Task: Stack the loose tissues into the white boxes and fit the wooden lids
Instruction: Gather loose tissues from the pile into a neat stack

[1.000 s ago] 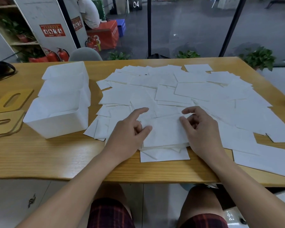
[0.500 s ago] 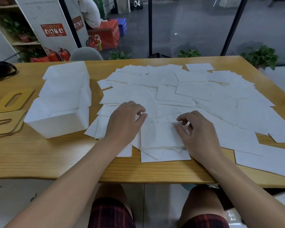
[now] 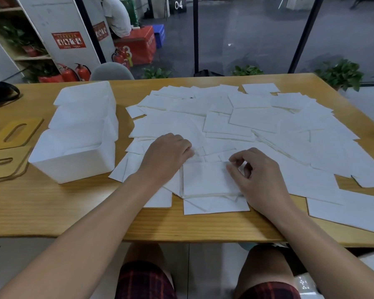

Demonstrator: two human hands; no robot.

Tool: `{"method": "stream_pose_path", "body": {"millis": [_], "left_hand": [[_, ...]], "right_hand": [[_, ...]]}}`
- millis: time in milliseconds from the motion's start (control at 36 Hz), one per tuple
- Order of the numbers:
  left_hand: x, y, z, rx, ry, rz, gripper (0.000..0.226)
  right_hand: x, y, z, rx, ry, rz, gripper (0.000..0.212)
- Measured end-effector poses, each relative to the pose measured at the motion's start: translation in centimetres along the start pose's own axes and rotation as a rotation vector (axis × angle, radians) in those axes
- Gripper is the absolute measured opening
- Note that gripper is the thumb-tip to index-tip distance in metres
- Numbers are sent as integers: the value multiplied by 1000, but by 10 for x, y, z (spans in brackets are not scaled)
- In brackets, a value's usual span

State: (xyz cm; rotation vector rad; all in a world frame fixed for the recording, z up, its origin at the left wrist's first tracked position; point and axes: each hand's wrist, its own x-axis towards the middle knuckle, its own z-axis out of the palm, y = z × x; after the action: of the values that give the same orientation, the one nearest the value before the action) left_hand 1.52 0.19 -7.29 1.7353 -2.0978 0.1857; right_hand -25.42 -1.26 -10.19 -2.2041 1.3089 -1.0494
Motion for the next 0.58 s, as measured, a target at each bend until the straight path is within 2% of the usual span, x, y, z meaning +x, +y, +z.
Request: {"method": "stream_pose_path", "body": {"millis": [250, 361, 472, 583], "left_hand": [[3, -1, 3, 170, 75, 64, 30], [-1, 9, -4, 53, 120, 51, 21], [-12, 32, -12, -8, 160, 125, 15], [-24, 51, -19, -57, 140, 177, 12]], "right_hand": [[-1, -2, -1, 7, 11, 0, 6], [-1, -4, -4, 60, 26, -26, 20], [-1, -11, -5, 135, -77, -78, 42], [1, -19, -1, 278, -148, -3, 41]]}}
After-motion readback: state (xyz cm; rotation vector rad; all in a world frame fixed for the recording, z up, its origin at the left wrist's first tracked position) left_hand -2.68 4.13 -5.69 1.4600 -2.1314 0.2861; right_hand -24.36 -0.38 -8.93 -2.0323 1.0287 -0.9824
